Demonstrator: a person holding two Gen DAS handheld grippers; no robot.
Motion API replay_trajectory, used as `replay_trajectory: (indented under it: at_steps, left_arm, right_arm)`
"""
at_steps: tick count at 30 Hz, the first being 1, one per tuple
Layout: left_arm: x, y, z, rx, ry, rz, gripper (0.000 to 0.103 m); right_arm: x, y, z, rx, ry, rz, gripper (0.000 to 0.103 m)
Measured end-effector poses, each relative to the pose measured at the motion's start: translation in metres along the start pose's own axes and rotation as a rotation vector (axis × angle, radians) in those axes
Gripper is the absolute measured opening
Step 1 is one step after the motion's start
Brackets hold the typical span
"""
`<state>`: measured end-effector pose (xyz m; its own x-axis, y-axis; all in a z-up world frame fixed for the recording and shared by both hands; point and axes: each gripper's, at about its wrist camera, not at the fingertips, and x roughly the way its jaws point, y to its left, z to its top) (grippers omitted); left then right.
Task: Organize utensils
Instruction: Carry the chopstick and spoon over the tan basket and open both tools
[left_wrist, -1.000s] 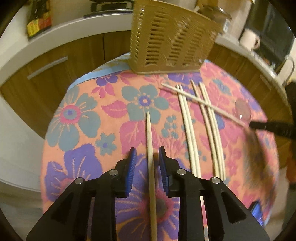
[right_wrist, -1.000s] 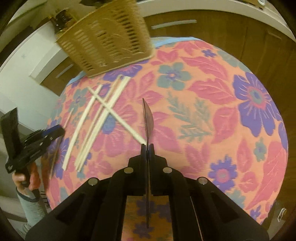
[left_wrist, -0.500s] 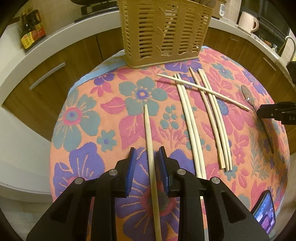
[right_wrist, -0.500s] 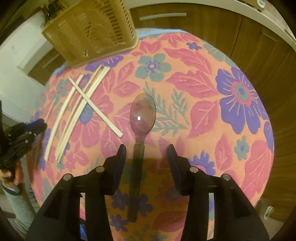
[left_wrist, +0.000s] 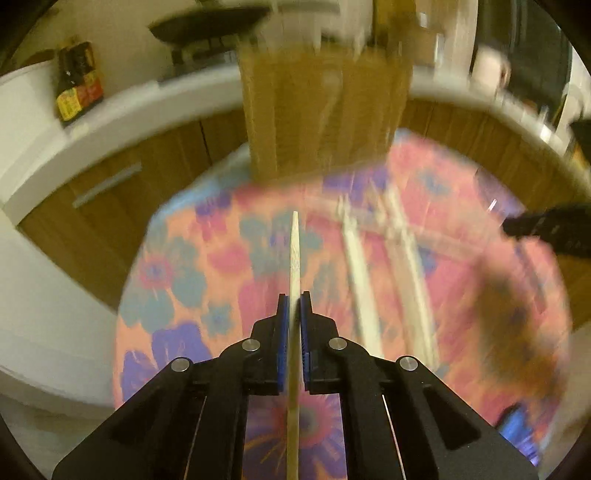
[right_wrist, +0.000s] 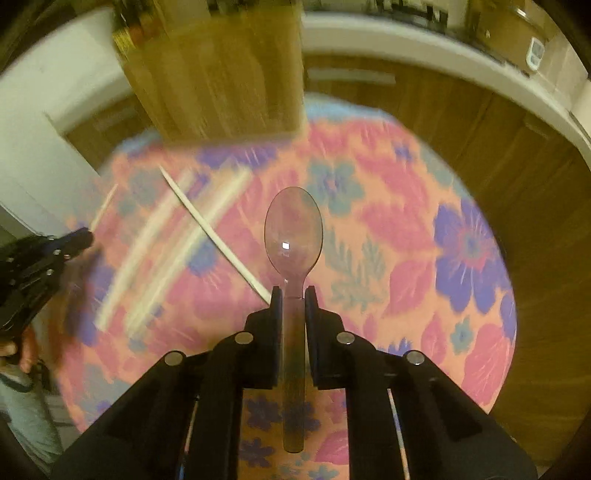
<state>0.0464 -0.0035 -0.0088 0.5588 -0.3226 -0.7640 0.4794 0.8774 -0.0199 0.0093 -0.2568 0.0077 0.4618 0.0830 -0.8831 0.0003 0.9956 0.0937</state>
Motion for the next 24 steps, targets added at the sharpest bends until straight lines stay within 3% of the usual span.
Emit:
replay_trajectory:
  at_steps: [4, 8, 16, 24]
  left_arm:
    - [-0.039, 0.014, 0.050, -0.077, -0.200, -0.094, 0.004]
    - [-0.059, 0.012, 0.103, -0.091, -0.364, -0.139, 0.004]
    - [-0.040, -0.012, 0.186, -0.123, -0.522, -0.197, 0.004]
    - [-0.005, -0.022, 0.220, -0.117, -0.599, -0.161, 0.004]
  right_arm:
    - [-0.041, 0.014, 0.037, -0.046, -0.164, 0.036, 0.010]
    - [-0.072, 0.021, 0.082, -0.045, -0.334, 0.073, 0.010]
    - [-0.092, -0.002, 0.162, 0.073, -0.608, 0.129, 0.010]
    - [-0.069, -0.008, 0.203, 0.099, -0.735, 0.091, 0.010]
